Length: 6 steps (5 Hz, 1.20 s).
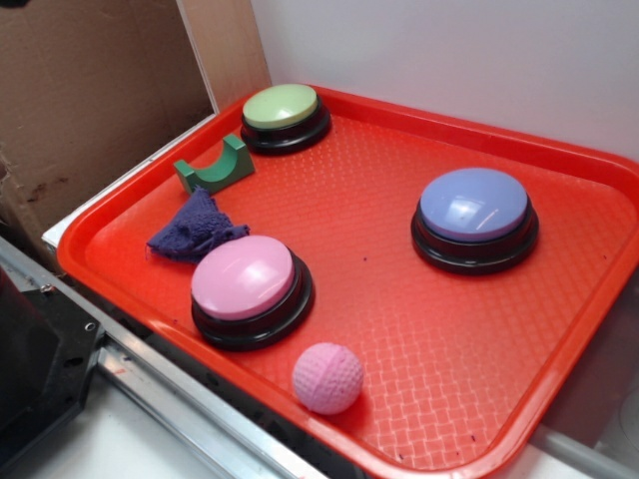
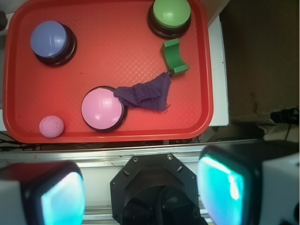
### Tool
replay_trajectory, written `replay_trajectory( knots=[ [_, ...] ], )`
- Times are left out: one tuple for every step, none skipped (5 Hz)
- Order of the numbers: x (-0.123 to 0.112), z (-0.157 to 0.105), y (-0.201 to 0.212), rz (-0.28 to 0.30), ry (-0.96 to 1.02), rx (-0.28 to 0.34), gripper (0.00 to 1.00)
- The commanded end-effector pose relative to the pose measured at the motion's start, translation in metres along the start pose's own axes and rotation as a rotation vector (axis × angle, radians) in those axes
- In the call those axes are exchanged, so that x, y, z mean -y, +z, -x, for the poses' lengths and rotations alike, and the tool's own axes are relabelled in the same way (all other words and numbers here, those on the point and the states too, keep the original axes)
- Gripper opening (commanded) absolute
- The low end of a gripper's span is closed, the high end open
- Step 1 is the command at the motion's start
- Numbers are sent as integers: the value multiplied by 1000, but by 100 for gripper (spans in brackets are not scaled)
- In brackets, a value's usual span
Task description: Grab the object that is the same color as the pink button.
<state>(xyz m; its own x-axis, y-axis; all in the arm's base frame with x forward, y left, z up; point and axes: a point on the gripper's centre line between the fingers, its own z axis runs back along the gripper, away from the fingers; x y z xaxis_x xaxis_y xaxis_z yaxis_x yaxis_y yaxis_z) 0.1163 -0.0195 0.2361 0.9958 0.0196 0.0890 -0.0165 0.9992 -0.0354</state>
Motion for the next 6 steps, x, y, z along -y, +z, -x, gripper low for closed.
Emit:
replay_trajectory(
  knots=[
    [0,0,0,0,0,0,100],
    [10,1,-8,44,5,39,100],
    [32,-5,-27,49,11,36,100],
    [64,-12,-55,27,45,33,100],
    [97,-16,-89,87,50,48,100],
    [113,-18,-119,118,206,70,100]
  ],
)
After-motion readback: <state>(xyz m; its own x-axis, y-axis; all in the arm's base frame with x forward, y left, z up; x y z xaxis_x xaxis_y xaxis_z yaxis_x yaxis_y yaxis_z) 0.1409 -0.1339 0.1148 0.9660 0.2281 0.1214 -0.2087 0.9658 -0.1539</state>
